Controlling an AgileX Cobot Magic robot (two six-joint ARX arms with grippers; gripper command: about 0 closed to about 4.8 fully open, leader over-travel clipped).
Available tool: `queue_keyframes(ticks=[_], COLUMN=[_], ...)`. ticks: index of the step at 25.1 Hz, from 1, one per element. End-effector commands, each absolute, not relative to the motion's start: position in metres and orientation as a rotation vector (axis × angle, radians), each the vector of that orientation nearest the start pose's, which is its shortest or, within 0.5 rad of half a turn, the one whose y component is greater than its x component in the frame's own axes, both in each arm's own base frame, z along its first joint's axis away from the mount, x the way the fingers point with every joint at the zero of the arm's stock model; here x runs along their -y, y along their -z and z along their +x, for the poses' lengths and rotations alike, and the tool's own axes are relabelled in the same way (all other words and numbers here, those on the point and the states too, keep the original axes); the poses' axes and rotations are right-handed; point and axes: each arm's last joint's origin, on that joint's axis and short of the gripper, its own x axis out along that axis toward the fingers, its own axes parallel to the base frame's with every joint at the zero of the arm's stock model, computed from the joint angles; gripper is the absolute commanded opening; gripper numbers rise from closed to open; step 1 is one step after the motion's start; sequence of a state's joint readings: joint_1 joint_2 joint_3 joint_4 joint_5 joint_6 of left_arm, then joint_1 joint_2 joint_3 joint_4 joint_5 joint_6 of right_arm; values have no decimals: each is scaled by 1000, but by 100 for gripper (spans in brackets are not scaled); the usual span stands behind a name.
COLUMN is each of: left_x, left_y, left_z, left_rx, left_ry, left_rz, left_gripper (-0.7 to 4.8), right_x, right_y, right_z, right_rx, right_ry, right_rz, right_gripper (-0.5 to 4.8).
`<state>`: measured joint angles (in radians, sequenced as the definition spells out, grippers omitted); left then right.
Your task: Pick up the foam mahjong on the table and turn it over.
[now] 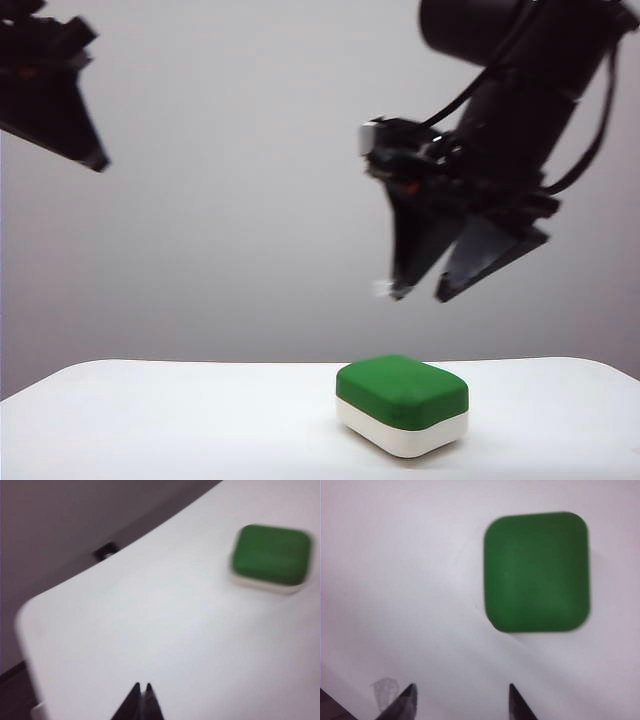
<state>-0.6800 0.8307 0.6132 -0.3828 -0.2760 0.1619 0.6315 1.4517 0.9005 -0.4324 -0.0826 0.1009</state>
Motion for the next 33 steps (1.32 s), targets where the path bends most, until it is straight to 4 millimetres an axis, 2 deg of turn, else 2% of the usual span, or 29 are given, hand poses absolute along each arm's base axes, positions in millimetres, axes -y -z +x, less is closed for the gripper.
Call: queue_keyframes(ticks=[1, 3, 4, 5, 9, 11, 12, 13, 16, 24, 30, 33], left_x=[79, 60, 44, 35, 11, 4, 2, 3, 10, 10, 11, 12], left_y=[-259, -266, -272, -276, -282, -282, -281, -281, -281, -272, -259, -252], left_z=[140, 139, 137, 135, 126, 123, 122, 122, 121, 116, 113, 115], left_rx=[-500, -472, -432, -410, -367, -358, -356, -354, -339, -247, -217, -209], left_ry=[347, 310, 281, 258, 226, 193, 158, 145, 177, 165, 168, 203], left_rz=[395, 327, 264, 217, 116, 80, 82, 85, 82, 66, 15, -23], left_gripper=[-5, -5, -5, -5, -5, -5, -5, -5, -5, -5, -5, -5], right_x=[-156, -147, -139, -134, -124, -119, -115, -111, -98, -72, -48, -38], right_y=[-216, -219, -222, -224, -229, -232, -233, -234, -234, -237, -231, -225], right_z=[221, 217, 214, 211, 199, 192, 186, 180, 166, 135, 121, 115], right_rx=[-965, -950, -923, -906, -830, -776, -718, -667, -574, -378, -185, -130], right_ry=[-576, -553, -536, -526, -511, -510, -510, -501, -405, -290, -130, -110], right_rz=[-153, -123, -96, -77, -9, 23, 39, 49, 42, 106, 146, 169], right_gripper=[220, 171, 120, 102, 51, 48, 36, -2, -3, -3, -3, -3])
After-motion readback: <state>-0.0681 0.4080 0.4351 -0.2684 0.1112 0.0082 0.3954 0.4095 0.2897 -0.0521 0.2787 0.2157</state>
